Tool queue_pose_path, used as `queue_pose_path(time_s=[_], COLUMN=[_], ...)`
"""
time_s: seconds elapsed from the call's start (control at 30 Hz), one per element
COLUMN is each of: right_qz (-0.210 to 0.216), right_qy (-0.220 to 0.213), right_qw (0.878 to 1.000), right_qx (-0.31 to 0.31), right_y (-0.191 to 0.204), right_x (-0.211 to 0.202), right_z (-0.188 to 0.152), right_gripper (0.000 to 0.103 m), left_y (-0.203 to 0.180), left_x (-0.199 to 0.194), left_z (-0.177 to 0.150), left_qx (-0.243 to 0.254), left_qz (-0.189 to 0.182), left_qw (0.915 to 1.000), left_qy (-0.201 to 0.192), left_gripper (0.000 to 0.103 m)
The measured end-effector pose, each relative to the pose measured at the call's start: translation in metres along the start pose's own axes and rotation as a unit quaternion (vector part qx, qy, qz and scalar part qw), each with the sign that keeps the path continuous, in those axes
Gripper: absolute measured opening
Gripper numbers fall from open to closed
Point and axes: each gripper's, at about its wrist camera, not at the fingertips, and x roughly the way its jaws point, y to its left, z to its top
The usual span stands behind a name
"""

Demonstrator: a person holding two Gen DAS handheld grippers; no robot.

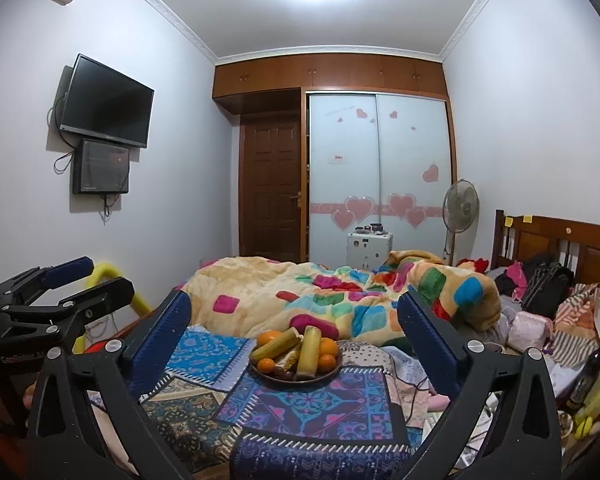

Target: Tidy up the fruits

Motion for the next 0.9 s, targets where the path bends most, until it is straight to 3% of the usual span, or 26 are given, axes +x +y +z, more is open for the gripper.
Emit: queue_pose_path(time_s=[0.9], right_qz=[-0.001], right_qy=[0.003], right_qw=[1.000], right_qx=[0.016], right_y=[-0.0028], right_x=[-0.0052], right_z=[-0.0034], right_gripper=[0.103], left_y=[0.0004], left_x=[-0.0042], left_z=[-0.0054], left_qx=[0.000], left_qz=[0.008], left_qw=[1.0000], left_qy=[-0.001], left_gripper=[0.103])
